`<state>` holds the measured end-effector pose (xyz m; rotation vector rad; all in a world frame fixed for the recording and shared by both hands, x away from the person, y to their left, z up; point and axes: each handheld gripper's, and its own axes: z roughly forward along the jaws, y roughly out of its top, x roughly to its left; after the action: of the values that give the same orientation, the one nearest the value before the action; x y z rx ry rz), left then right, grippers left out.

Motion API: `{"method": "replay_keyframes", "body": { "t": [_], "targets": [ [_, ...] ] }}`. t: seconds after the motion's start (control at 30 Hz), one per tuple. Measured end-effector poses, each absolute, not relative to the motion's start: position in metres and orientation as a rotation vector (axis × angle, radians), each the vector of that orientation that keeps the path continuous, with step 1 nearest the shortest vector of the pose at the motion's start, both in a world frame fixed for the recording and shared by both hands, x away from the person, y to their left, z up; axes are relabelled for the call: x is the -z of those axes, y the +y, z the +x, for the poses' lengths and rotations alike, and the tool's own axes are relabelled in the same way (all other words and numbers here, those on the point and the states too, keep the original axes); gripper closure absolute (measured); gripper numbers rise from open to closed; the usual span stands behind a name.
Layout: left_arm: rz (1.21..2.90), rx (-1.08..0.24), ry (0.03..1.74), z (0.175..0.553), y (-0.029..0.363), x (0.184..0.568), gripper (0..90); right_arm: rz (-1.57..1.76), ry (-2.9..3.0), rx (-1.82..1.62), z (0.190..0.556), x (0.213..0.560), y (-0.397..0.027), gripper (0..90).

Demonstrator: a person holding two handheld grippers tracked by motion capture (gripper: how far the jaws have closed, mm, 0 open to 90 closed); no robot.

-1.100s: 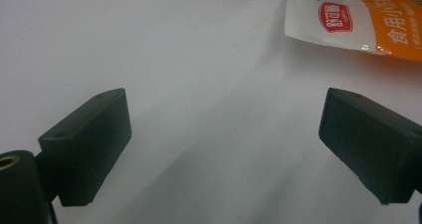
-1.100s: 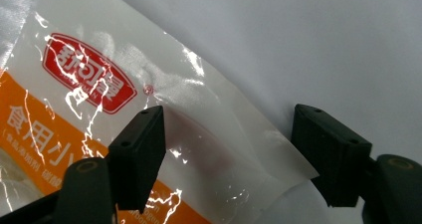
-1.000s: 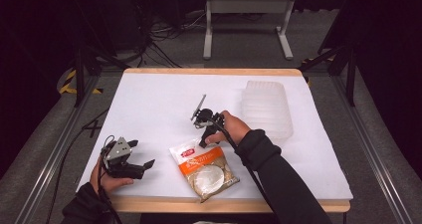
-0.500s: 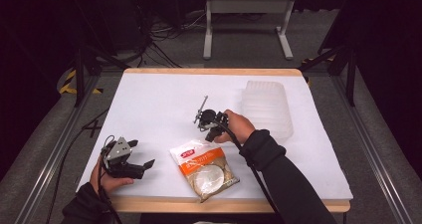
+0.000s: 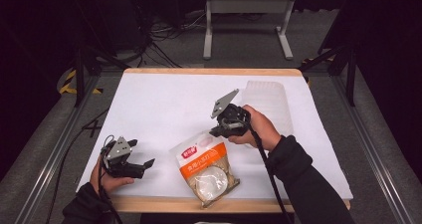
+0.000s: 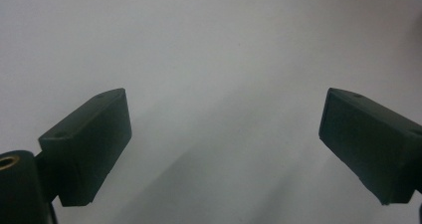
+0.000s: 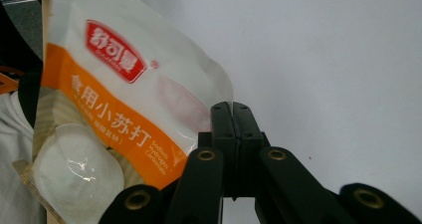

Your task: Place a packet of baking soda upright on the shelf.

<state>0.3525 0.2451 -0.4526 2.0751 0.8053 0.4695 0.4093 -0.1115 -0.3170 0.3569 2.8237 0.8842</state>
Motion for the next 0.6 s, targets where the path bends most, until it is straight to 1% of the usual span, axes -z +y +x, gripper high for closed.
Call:
{"method": "replay_keyframes", "body": {
  "t": [0.27,0.6],
  "targets": [
    [2.07,-0.472,0.806,0.352,0.246,0.452,6.9,0.264,2.753,-0.962,0.388,0.294,-0.109,90.0],
    [2.062,-0.469,0.808,0.352,0.246,0.452,6.9,0.27,2.715,-0.997,0.385,0.281,-0.119,90.0]
  ]
}}
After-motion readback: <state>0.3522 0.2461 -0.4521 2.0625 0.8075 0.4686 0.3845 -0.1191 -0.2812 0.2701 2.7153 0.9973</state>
